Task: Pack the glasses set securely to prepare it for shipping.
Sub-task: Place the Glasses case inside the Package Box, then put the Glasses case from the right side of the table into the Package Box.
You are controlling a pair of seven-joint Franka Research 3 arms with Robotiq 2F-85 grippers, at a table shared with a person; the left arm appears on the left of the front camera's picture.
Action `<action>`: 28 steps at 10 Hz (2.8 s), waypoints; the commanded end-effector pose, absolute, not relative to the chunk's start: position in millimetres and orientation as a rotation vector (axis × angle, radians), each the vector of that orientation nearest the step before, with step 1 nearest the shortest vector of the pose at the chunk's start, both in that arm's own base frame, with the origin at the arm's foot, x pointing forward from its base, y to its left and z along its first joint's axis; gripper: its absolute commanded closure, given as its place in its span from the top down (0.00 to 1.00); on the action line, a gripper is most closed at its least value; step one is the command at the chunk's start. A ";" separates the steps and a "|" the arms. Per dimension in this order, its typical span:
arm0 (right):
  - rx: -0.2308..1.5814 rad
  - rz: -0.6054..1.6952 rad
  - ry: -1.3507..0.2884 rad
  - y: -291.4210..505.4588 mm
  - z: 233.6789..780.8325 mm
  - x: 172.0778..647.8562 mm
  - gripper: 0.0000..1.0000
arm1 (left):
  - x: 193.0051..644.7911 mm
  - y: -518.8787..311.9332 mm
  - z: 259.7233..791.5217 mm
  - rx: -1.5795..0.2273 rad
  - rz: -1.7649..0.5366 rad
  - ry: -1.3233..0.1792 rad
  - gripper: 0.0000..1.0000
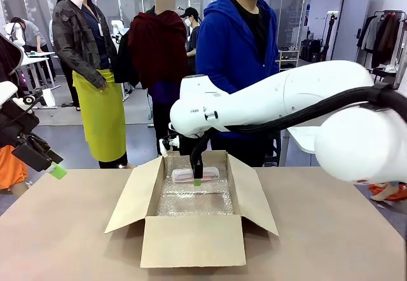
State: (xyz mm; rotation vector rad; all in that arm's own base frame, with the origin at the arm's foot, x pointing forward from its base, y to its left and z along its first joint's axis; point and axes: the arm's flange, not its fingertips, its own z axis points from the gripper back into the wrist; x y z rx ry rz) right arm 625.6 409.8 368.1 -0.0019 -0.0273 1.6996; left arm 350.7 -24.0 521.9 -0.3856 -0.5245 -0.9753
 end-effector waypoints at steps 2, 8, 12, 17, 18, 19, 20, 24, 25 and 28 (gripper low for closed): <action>0.029 1.683 -0.011 420.5 370.3 645.4 0.63 | 350.4 -21.1 524.2 -0.413 -0.998 -0.534 1.00; 0.053 1.652 -0.024 405.5 371.5 650.1 1.00 | 350.4 -21.1 524.2 -0.413 -0.998 -0.534 1.00; 0.024 1.662 -0.028 401.9 363.0 649.4 1.00 | 350.4 -21.1 524.2 -0.413 -0.998 -0.534 1.00; 0.024 1.662 -0.028 401.9 363.0 649.4 1.00 | 350.4 -21.1 524.2 -0.413 -0.998 -0.534 1.00; 0.024 1.662 -0.028 401.9 363.0 649.4 1.00 | 350.4 -21.1 524.2 -0.413 -0.998 -0.534 1.00; 0.024 1.662 -0.028 401.9 363.0 649.4 1.00 | 350.4 -21.1 524.2 -0.413 -0.998 -0.534 1.00; 0.024 1.662 -0.028 401.9 363.0 649.4 1.00 | 350.4 -21.1 524.2 -0.413 -0.998 -0.534 1.00; 0.040 1.635 -0.013 394.4 404.3 627.3 1.00 | 350.4 -21.1 524.2 -0.413 -0.998 -0.534 1.00; 0.062 1.598 -0.028 385.1 424.6 609.1 1.00 | 350.4 -21.1 524.2 -0.413 -0.998 -0.534 1.00; 0.198 1.501 -0.146 338.3 446.2 571.9 1.00 | 350.4 -21.1 524.2 -0.413 -0.998 -0.534 1.00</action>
